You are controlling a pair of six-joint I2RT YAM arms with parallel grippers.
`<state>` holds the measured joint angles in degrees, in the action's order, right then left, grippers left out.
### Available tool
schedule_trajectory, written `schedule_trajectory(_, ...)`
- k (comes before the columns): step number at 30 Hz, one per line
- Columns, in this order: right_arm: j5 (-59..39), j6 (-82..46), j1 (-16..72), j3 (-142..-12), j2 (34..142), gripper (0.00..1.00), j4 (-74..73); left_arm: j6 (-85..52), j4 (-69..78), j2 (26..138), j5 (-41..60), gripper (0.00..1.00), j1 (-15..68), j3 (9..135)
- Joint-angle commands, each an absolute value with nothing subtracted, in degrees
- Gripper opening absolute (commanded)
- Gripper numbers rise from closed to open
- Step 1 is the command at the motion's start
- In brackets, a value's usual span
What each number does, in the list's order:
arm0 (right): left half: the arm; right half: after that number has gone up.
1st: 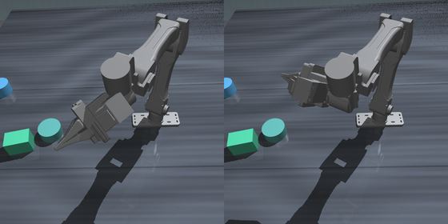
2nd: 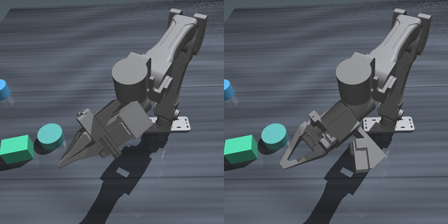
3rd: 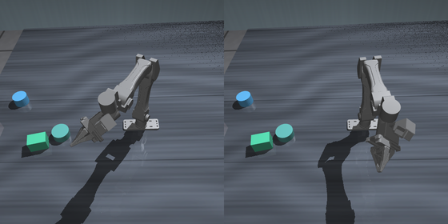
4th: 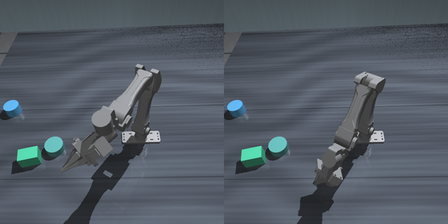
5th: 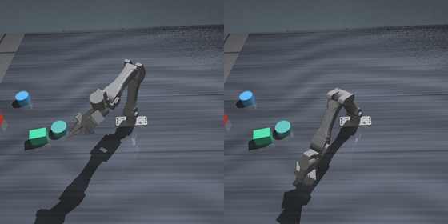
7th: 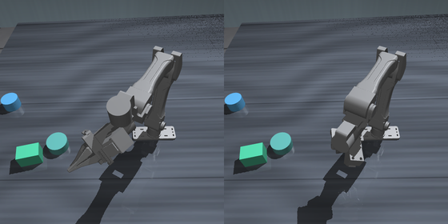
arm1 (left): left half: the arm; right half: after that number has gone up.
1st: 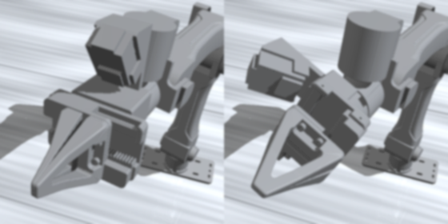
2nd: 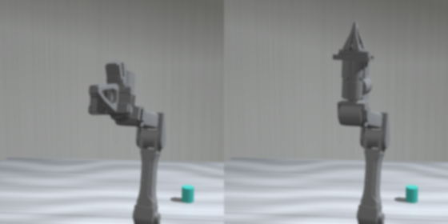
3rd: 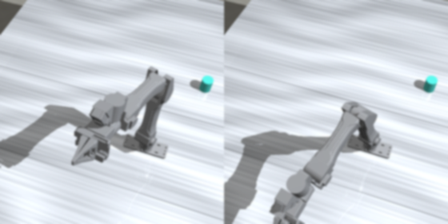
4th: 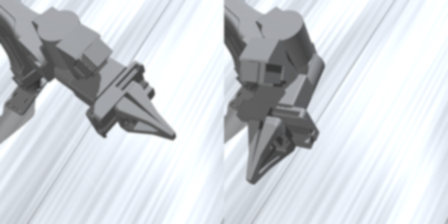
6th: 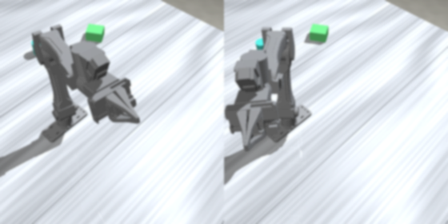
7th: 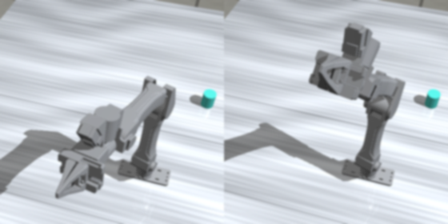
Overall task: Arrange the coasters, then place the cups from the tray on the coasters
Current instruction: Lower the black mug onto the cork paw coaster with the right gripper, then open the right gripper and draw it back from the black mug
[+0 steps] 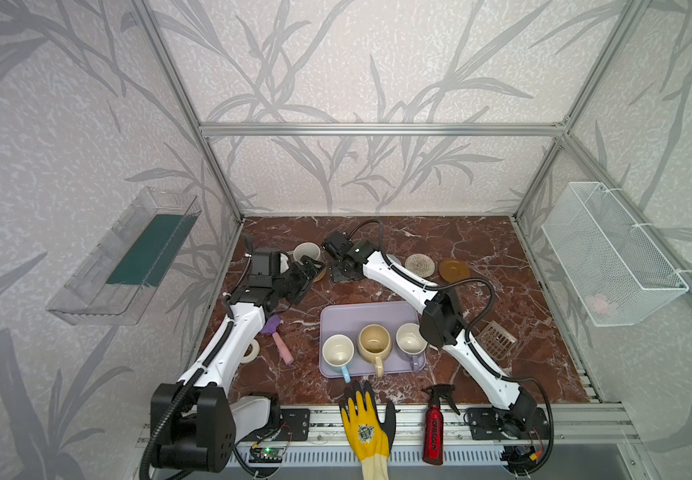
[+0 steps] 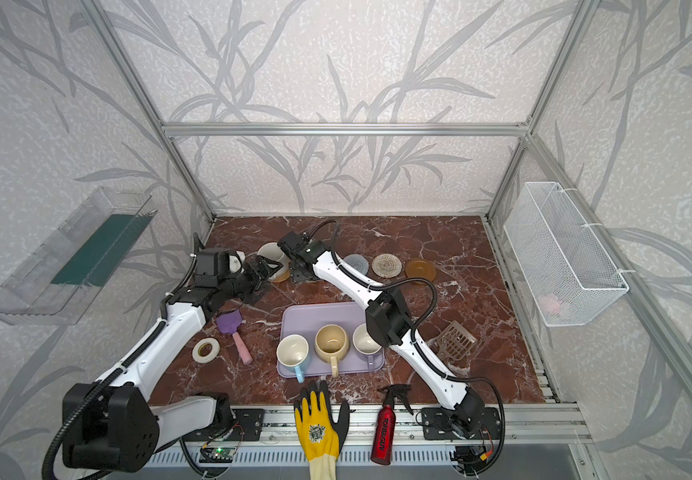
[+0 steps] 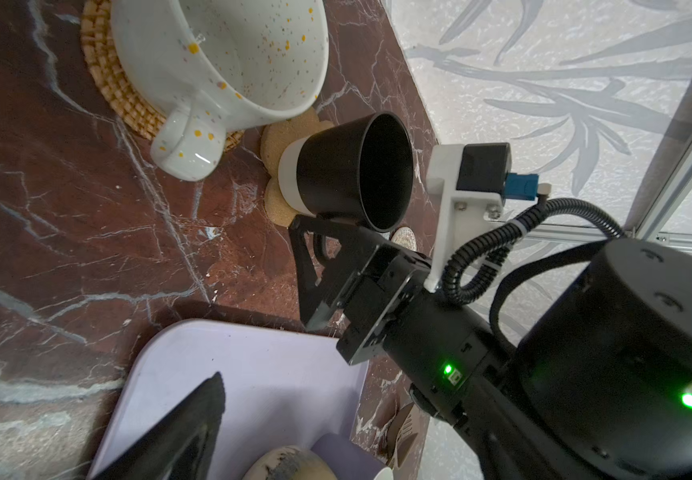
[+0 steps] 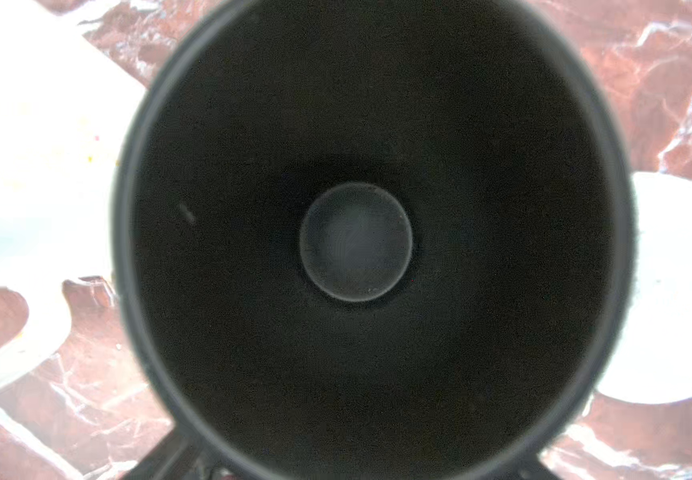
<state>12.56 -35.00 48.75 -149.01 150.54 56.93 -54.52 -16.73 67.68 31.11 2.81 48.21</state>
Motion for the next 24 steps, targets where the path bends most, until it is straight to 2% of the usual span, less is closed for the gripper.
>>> schedule_trajectory(1,10.0,-34.8,49.0,-148.8,145.0,0.99,57.9,-52.0,-21.1,64.5,31.0,0.97,2.4,49.9)
schedule_trajectory(6,10.5,-33.6,49.9,-145.8,138.9,0.99,59.9,-49.6,-26.7,60.9,31.5,1.0,2.5,50.9)
schedule_trajectory(13,12.2,-33.5,51.4,-131.4,124.4,0.99,56.7,-46.2,-36.3,55.9,33.5,0.99,3.6,53.7)
schedule_trajectory(19,12.3,-33.6,51.9,-108.2,108.1,0.99,43.9,-41.5,-46.2,54.3,32.5,0.99,8.1,56.9)
schedule_trajectory(22,11.0,-33.4,51.4,-94.8,99.1,0.99,35.7,-39.1,-50.1,55.5,32.8,0.99,13.3,58.3)
schedule_trajectory(24,10.8,-33.5,51.2,-88.8,93.6,0.99,32.8,-37.6,-54.0,56.5,28.4,0.99,18.4,59.9)
